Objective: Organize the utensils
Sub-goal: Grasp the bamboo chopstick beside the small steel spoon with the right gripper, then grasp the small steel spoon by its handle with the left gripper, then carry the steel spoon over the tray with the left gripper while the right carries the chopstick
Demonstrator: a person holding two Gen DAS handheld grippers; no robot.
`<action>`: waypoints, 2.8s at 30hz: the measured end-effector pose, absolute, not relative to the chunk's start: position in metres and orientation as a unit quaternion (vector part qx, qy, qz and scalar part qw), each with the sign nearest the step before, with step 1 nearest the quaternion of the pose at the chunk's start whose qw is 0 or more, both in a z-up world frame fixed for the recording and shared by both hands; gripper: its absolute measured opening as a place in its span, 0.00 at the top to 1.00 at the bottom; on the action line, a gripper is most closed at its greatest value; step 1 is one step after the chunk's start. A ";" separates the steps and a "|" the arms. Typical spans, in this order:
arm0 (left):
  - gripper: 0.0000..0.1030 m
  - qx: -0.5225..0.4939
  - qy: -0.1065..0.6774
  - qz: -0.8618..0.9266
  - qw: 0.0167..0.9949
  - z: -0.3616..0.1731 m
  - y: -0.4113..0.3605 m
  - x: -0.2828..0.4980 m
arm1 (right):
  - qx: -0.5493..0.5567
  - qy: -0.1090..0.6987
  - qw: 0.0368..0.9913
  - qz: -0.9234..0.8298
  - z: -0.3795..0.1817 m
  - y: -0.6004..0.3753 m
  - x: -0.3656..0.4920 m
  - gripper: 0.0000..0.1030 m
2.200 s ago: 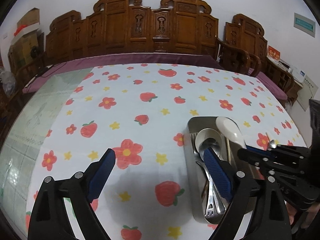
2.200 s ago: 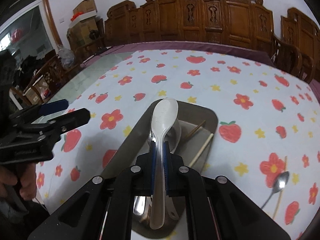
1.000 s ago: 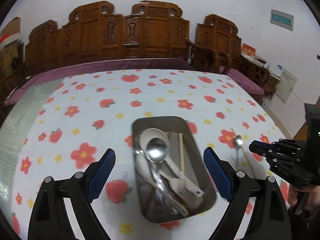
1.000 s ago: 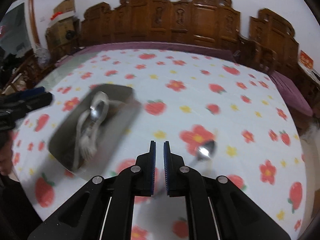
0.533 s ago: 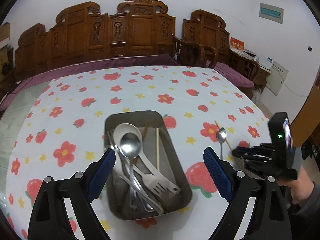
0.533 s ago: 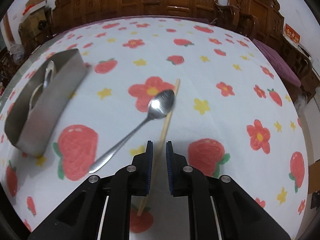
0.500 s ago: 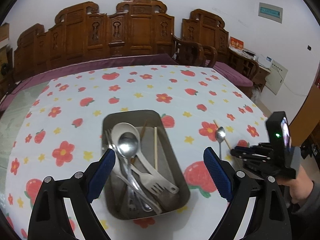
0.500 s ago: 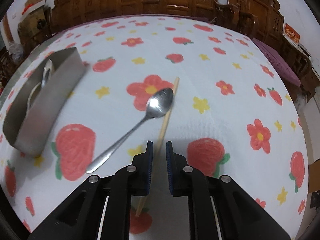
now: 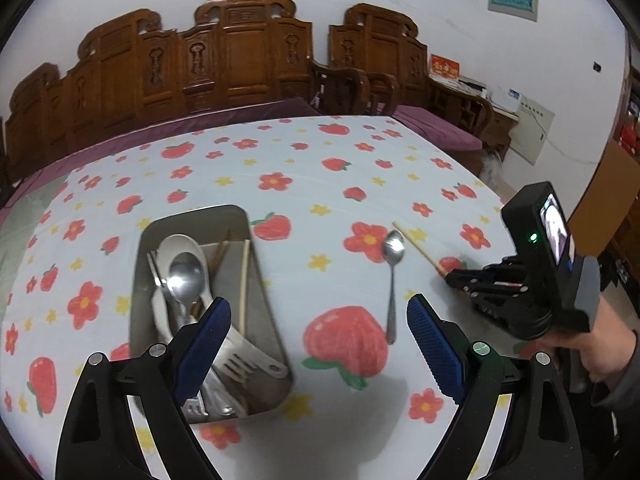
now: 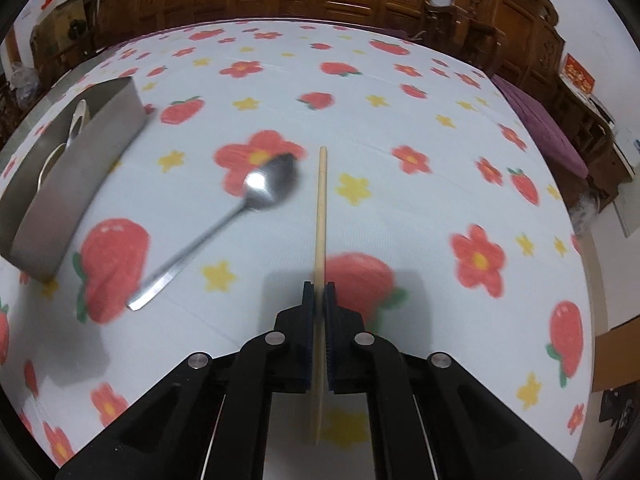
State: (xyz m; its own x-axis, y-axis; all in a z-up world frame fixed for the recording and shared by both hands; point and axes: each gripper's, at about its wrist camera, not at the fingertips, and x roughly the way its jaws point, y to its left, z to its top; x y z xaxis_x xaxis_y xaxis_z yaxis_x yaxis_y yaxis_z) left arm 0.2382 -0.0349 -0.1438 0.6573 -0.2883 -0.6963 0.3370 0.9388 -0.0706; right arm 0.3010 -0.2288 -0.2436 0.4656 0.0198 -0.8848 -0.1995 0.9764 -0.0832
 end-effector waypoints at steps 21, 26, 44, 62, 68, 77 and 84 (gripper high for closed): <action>0.20 0.083 0.404 -0.206 0.887 -0.168 -0.125 0.283 | -0.082 0.485 0.866 0.094 -0.223 -0.290 0.256 0.94; 0.28 0.094 0.421 -0.210 0.877 -0.187 -0.146 0.302 | -0.079 0.486 0.865 0.096 -0.228 -0.298 0.258 0.94; 0.48 0.108 0.467 -0.192 0.856 -0.232 -0.174 0.356 | -0.059 0.488 0.865 0.096 -0.237 -0.315 0.261 0.94; 0.74 0.092 0.444 -0.192 0.870 -0.203 -0.160 0.329 | -0.068 0.463 0.877 0.109 -0.210 -0.299 0.255 0.94; 0.75 0.074 0.400 -0.191 0.893 -0.164 -0.144 0.301 | -0.078 0.442 0.886 0.119 -0.187 -0.280 0.246 0.94; 0.75 0.063 0.363 -0.184 0.911 -0.123 -0.127 0.276 | -0.085 0.424 0.894 0.122 -0.164 -0.268 0.231 0.94; 0.75 0.053 0.341 -0.173 0.923 -0.094 -0.107 0.267 | -0.084 0.411 0.898 0.129 -0.151 -0.256 0.227 0.94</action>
